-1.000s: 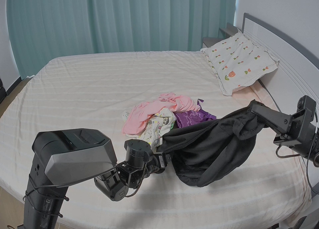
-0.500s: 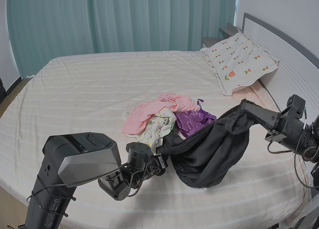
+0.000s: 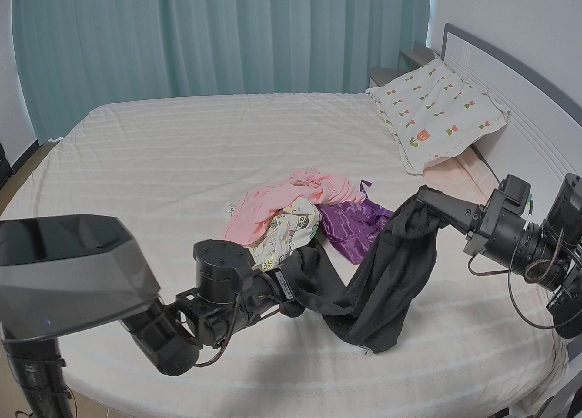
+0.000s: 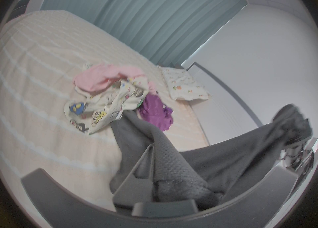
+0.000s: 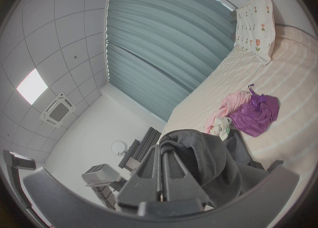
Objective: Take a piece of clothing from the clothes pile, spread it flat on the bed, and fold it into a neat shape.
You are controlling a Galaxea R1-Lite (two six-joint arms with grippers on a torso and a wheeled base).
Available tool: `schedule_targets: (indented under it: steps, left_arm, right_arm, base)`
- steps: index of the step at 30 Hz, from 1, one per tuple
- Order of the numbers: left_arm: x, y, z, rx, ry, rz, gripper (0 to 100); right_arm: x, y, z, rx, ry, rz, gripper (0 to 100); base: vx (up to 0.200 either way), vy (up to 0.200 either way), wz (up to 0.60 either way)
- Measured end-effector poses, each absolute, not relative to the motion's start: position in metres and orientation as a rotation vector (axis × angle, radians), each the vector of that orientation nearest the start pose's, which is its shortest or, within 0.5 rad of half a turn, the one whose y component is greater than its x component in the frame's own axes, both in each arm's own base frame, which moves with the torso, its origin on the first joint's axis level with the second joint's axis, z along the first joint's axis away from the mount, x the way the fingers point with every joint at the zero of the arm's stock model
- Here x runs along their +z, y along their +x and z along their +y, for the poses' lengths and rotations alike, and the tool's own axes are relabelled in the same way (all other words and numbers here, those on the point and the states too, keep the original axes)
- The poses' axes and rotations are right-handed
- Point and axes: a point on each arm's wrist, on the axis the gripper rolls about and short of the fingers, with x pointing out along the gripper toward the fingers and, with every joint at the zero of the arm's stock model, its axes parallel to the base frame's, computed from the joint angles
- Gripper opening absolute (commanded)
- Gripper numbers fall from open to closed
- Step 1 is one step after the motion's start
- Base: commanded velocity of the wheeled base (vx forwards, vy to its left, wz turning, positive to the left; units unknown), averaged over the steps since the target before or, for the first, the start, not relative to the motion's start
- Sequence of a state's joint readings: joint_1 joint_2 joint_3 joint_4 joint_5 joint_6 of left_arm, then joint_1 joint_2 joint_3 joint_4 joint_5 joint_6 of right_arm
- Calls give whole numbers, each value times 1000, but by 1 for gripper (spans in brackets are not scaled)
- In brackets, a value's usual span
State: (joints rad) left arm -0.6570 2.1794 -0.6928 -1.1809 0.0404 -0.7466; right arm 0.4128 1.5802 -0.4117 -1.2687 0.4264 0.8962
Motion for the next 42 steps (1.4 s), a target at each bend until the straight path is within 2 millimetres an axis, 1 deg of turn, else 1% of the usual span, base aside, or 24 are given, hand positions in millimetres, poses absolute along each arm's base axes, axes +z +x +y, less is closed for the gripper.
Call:
schedule_targets:
  steps: [4,7,10,13,18,23,31,35,38,42]
  left_arm:
    - [83,269,-209,-403,-638,388,0]
    - [106,259,-201,-335,-663,295,0]
    - [129,246,-191,-332,-694,230,0]
    - [143,229,-179,-343,-710,204,0]
    - [143,205,-162,-379,-708,233,0]
    - [142,192,-155,-457,-745,282,0]
    - [137,191,-154,-472,-798,325,0]
    - [133,193,-155,-462,-791,338,0]
    - [131,193,-155,-458,-785,344,0]
    - [128,192,-155,-458,-781,359,0]
  right_arm:
    - [188,227,110,808,847,226,0]
    - [204,233,114,798,856,149,0]
    - [216,234,116,796,865,91,0]
    - [218,230,116,791,870,80,0]
    - [196,224,111,741,877,156,0]
    - [172,233,113,689,913,232,0]
    - [145,244,114,680,1006,244,0]
    - [128,248,115,648,1017,297,0]
    - [121,247,117,635,1017,324,0]
    - [117,246,118,631,1014,340,0]
  base:
    - [0,0,0]
    - [0,0,0]
    - [0,0,0]
    - [0,0,0]
    - [0,0,0]
    - [0,0,0]
    - [0,0,0]
    - [0,0,0]
    - [0,0,0]
    - [0,0,0]
